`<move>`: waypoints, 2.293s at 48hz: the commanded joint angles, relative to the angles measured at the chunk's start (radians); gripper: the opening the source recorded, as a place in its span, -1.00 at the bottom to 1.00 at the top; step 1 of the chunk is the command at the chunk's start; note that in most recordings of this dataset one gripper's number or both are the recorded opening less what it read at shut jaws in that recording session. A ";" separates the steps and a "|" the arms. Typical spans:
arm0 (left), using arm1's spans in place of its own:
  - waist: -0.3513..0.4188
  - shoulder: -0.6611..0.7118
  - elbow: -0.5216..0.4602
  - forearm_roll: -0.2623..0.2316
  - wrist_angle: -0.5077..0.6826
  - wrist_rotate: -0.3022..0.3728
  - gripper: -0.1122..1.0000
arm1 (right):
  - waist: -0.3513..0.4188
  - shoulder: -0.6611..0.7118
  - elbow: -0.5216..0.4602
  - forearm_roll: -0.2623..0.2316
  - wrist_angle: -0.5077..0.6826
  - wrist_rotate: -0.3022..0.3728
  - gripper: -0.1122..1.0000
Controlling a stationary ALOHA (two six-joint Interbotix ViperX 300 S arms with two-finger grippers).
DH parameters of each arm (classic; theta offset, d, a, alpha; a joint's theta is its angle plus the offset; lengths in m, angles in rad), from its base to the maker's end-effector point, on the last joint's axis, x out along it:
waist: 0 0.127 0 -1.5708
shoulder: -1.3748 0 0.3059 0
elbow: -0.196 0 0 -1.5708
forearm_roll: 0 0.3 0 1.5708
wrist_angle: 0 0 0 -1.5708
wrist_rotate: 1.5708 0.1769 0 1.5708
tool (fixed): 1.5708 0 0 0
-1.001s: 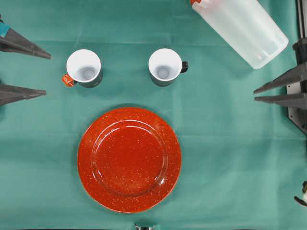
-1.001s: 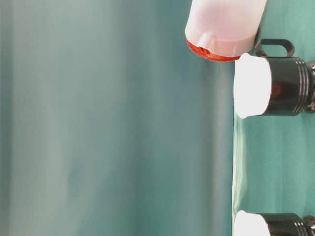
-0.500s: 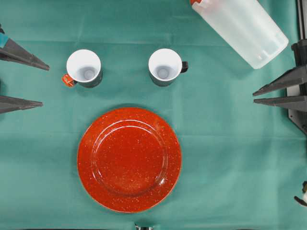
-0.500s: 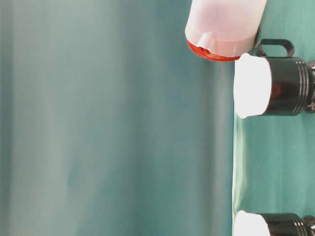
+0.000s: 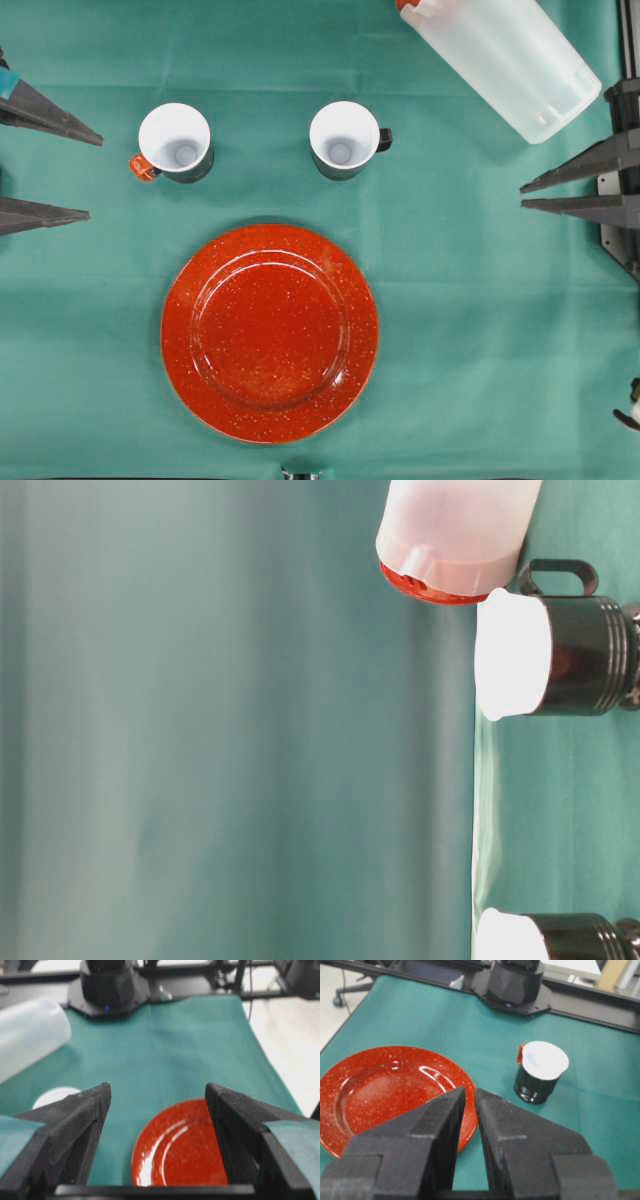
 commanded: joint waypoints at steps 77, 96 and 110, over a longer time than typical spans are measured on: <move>0.000 0.132 0.008 0.002 -0.041 -0.094 0.52 | 0.002 0.008 0.032 -0.003 0.109 -0.002 -0.40; 0.000 0.037 0.110 -0.005 -0.147 0.014 0.52 | -0.003 0.009 0.032 0.018 0.009 0.023 -0.40; 0.003 0.012 0.115 -0.005 -0.107 -0.003 0.52 | -0.028 0.023 0.029 0.014 0.000 0.055 -0.40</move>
